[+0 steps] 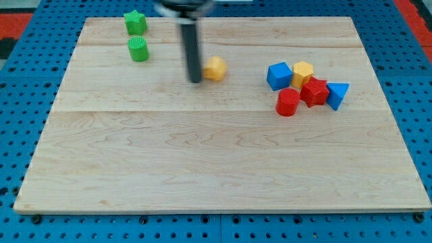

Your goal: Move the green circle towards center of the board

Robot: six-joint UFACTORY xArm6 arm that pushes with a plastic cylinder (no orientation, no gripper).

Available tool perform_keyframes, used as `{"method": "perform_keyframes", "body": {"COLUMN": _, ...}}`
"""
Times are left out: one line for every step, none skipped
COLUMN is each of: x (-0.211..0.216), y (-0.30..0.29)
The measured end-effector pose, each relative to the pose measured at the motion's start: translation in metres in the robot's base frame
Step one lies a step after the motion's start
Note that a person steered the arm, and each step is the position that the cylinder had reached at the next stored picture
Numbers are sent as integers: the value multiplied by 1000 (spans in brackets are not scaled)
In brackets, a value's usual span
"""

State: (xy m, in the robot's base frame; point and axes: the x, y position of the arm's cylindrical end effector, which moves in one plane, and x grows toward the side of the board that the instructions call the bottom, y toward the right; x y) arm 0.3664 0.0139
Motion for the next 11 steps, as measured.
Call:
{"method": "perform_keyframes", "body": {"x": 9, "y": 7}}
{"method": "perform_keyframes", "body": {"x": -15, "y": -57}}
{"method": "perform_keyframes", "body": {"x": -61, "y": -28}}
{"method": "perform_keyframes", "body": {"x": -26, "y": 57}}
{"method": "perform_keyframes", "body": {"x": -7, "y": 34}}
{"method": "perform_keyframes", "body": {"x": -55, "y": -56}}
{"method": "perform_keyframes", "body": {"x": -130, "y": -120}}
{"method": "perform_keyframes", "body": {"x": -115, "y": -200}}
{"method": "perform_keyframes", "body": {"x": -43, "y": -143}}
{"method": "perform_keyframes", "body": {"x": -24, "y": -89}}
{"method": "perform_keyframes", "body": {"x": 4, "y": -84}}
